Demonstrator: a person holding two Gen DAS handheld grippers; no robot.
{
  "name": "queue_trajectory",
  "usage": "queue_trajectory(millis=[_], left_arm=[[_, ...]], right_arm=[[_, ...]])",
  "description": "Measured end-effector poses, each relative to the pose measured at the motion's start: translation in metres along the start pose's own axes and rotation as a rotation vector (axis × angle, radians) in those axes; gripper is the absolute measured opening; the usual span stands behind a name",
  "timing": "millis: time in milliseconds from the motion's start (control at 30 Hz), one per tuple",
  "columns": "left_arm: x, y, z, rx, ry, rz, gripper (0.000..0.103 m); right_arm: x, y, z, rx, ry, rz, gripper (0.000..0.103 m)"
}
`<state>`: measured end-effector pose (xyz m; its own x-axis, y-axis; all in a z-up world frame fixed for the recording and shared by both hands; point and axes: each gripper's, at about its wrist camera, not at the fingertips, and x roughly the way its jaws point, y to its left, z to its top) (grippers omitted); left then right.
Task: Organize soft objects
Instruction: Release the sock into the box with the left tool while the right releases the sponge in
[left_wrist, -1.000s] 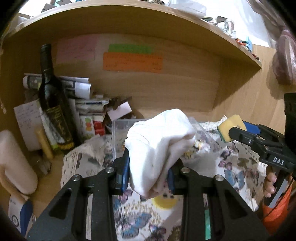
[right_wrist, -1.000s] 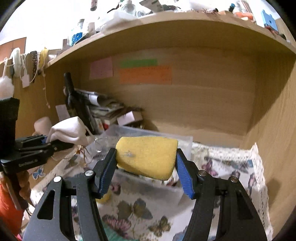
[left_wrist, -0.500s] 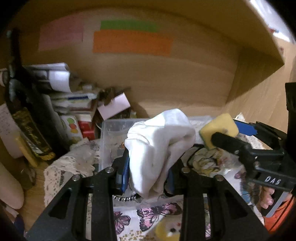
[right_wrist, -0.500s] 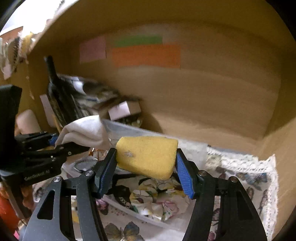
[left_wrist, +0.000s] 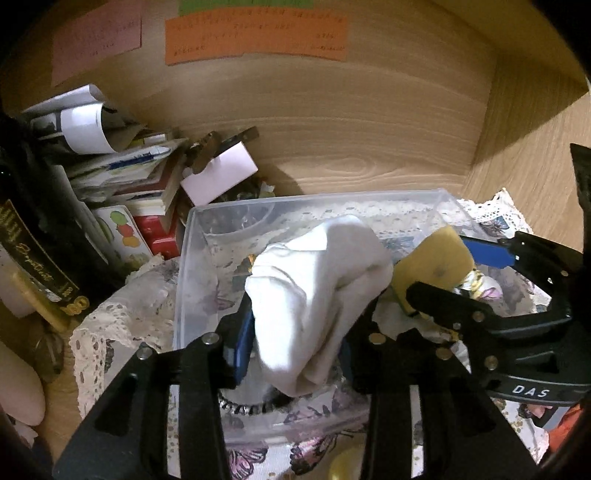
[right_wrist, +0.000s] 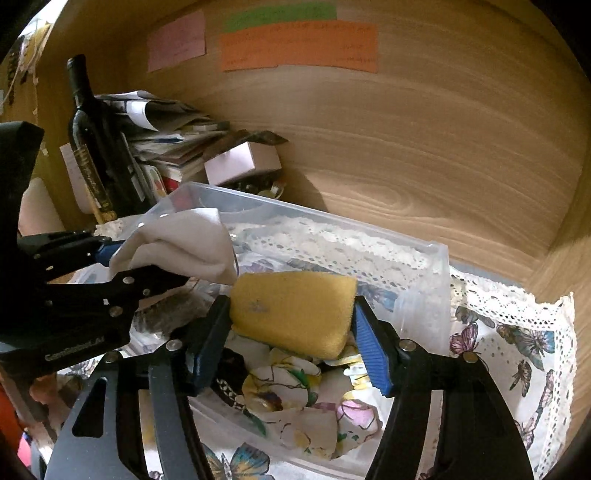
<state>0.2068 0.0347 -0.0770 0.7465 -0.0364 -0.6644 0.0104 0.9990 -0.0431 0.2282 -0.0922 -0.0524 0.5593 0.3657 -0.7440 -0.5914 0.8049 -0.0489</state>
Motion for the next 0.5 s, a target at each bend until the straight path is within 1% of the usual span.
queue_trajectory(millis=[67,133,267,300,333,367,400,433,500], left_arm=[[-0.008,-0.001,-0.001,-0.001,-0.013,-0.010,0.050],[-0.017,-0.003,-0.001,-0.005,-0.029,-0.016,0.059],[-0.039,-0.006,0.001,-0.004,-0.071,-0.008,0.069],[-0.043,-0.005,0.002,-0.007,-0.079,-0.011,0.074],[-0.049,-0.005,0.002,-0.011,-0.089,-0.013,0.082],[-0.057,-0.004,0.002,-0.016,-0.102,-0.014,0.086],[-0.063,-0.003,0.002,-0.021,-0.113,-0.018,0.094],[-0.070,-0.003,0.002,-0.027,-0.129,-0.020,0.098],[-0.083,-0.003,-0.001,-0.031,-0.158,-0.016,0.099]], right_arm=[[-0.006,-0.001,0.000,0.001,-0.016,0.003,0.068],[-0.015,-0.001,0.000,0.006,-0.043,0.001,0.072],[-0.036,-0.001,0.002,0.009,-0.094,-0.014,0.081],[-0.041,-0.001,0.003,0.011,-0.106,-0.015,0.081],[-0.048,-0.002,0.003,0.016,-0.119,-0.013,0.081],[-0.053,-0.002,0.002,0.021,-0.128,-0.010,0.081],[-0.059,-0.002,0.002,0.025,-0.137,-0.007,0.082],[-0.066,-0.002,0.000,0.028,-0.145,-0.005,0.082],[-0.078,0.000,-0.004,0.026,-0.163,0.000,0.082]])
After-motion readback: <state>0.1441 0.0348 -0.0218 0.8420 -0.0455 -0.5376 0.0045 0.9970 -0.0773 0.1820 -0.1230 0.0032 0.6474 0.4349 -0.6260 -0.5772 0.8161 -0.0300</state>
